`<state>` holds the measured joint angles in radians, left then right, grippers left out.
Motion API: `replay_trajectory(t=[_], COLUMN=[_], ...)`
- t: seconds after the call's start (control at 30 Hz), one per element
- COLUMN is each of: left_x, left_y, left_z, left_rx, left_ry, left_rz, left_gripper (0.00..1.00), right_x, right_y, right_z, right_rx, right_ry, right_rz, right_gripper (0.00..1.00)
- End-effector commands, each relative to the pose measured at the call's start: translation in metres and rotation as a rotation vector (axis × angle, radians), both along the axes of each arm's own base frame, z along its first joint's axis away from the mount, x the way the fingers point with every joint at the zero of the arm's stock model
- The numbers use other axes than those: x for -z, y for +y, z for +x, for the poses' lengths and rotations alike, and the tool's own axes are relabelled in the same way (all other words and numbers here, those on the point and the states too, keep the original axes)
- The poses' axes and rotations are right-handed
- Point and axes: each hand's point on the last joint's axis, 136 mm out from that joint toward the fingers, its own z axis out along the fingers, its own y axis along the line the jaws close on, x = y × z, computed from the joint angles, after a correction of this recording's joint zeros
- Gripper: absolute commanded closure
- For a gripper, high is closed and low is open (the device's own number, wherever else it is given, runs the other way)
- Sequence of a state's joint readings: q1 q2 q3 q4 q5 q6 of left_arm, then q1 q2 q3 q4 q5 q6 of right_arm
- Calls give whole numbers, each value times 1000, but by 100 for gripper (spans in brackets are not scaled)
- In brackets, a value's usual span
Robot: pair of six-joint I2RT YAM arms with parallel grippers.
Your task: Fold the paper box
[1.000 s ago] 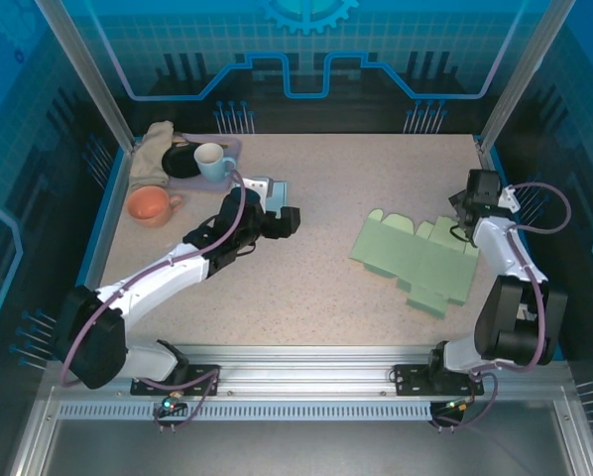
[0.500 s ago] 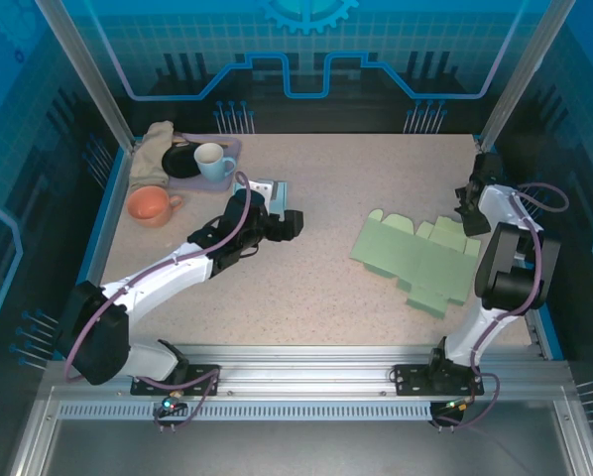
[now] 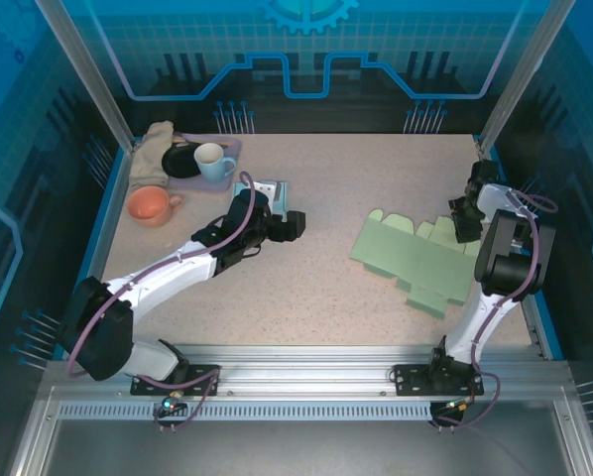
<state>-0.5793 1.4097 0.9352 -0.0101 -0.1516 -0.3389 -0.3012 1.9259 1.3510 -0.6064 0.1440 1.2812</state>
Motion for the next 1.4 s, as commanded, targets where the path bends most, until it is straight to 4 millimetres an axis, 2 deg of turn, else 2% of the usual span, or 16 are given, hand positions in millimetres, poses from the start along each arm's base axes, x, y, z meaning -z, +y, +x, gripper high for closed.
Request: replay_trajectory(t=[0.0, 0.13, 0.2, 0.27, 0.33, 0.4, 0.53, 0.63, 0.7, 0.77, 0.83, 0.9, 1.03, 1.23, 1.33, 1.37], left_x=[-16, -16, -15, -14, -16, -17, -21, -24, -27, -30, -32, -35, -39, -37, -29, -26], left_y=[-8, -7, -3, -1, 1, 1, 3, 7, 12, 19, 25, 32, 60, 89, 100, 101], left_z=[5, 6, 7, 7, 7, 6, 4, 1, 0, -2, -4, -6, -10, -20, -25, -27], left_rx=[7, -2, -20, -35, -42, -44, -52, -74, -95, -132, -163, -193, -340, -464, -512, -519], left_ry=[-29, -27, -21, -18, -20, -19, -24, -32, -41, -52, -58, -60, -67, -87, -77, -70], left_rz=[-26, -21, -13, -4, -5, -10, -32, -47, -57, -66, -74, -84, -74, -69, -52, -48], left_gripper=[7, 7, 7, 7, 7, 7, 7, 7, 7, 7, 7, 7, 6, 6, 6, 6], right_x=[-3, -12, -19, -28, -38, -59, -132, -181, -208, -227, -238, -238, -215, -161, -131, -120], right_y=[1, 3, 4, 8, 13, 16, 31, 68, 103, 143, 173, 200, 248, 317, 341, 349], right_z=[-1, 1, 4, 8, 13, 20, 23, 24, 29, 28, 19, 11, -3, -15, -15, -14], right_rx=[3, -11, -18, -43, -79, -144, -332, -491, -634, -805, -914, -994, -1114, -1210, -1221, -1228], right_ry=[5, -29, -65, -102, -124, -155, -147, -183, -245, -248, -208, -205, -236, -341, -341, -333], right_rz=[22, 22, 24, 35, 46, 7, -262, -418, -491, -567, -661, -682, -635, -406, -314, -288], right_gripper=[35, 58, 75, 100, 100, 100, 100, 100, 100, 100, 100, 100, 98, 93, 89, 76])
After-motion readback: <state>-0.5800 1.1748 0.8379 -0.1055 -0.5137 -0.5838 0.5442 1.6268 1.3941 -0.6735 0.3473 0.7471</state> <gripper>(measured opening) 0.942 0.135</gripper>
